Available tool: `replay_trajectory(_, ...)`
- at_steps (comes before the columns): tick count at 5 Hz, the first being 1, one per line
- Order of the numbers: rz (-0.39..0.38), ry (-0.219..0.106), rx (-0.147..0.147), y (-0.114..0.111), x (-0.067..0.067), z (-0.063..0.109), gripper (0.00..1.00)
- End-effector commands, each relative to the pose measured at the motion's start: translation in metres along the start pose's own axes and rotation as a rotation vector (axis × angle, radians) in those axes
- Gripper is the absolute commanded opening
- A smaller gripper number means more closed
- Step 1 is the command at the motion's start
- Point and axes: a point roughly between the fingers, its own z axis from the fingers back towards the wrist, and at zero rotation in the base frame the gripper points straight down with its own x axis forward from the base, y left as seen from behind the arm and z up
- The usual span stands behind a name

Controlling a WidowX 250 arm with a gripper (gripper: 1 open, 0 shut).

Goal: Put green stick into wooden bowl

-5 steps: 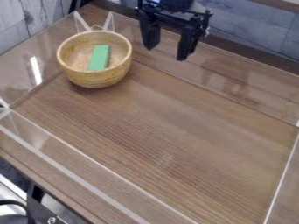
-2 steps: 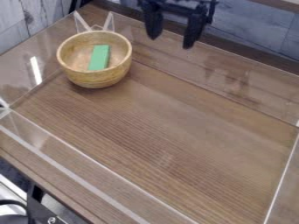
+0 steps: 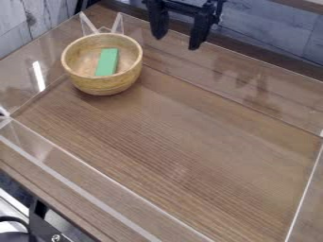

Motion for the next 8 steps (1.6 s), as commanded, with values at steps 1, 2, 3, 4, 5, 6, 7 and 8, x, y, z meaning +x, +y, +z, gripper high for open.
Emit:
replay_trajectory(1, -0.027, -0.041, 0.0, -0.001, -0.002, 0.011, 1.0)
replay_trajectory(2, -0.046, -0.025, -0.008, -0.005, -0.009, 0.008, 1.0)
replay_trajectory(3, -0.049, -0.031, -0.011, -0.01, -0.011, 0.022, 1.0)
replay_trajectory(4, -0.047, -0.038, -0.019, -0.013, -0.011, 0.034, 1.0)
replay_trajectory(5, -0.044, -0.027, -0.02, -0.021, -0.015, 0.023, 1.0)
replay_trajectory(6, -0.034, -0.018, -0.016, -0.023, -0.02, 0.013, 1.0)
replay_trajectory(7, 0.002, -0.036, -0.019, -0.009, -0.02, 0.016, 1.0)
replay_trajectory(8, 0.033, -0.046, -0.024, 0.004, -0.018, 0.012, 1.0)
